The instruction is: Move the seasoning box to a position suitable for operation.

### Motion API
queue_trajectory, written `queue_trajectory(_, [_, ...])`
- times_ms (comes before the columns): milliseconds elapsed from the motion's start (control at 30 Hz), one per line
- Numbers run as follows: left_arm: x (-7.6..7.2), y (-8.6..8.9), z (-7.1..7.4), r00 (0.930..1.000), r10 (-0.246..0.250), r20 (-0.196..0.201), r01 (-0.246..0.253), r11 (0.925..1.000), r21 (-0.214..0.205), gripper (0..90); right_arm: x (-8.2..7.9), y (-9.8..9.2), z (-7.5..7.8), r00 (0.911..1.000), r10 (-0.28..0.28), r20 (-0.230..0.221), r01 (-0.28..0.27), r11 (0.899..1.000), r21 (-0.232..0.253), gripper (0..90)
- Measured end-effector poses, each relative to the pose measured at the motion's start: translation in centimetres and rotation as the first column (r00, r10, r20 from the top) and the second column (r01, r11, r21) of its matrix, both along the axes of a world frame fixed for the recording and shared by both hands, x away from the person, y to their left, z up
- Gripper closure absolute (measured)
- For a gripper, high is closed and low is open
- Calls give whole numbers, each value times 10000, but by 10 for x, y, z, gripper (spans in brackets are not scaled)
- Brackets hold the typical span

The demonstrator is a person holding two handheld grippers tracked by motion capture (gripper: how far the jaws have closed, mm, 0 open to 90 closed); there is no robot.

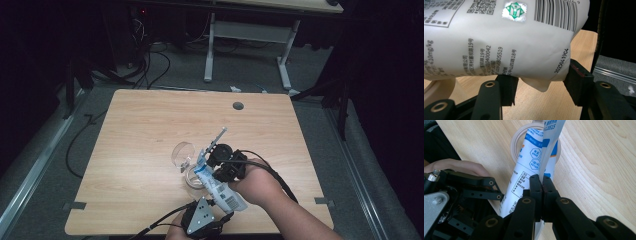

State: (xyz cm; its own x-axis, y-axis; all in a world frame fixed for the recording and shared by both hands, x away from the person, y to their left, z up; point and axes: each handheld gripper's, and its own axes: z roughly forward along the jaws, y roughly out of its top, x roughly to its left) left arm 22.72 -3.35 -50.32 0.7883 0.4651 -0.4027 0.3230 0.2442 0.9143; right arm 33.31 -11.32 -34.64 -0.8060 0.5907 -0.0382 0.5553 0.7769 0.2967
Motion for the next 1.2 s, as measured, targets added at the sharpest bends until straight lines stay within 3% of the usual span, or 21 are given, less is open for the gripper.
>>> queue_trajectory(1200, [1, 1, 5, 10000, -4, -34, 3, 9999, -168, 490, 7, 9, 1, 9994, 196, -281, -201, 9996, -177, 894])
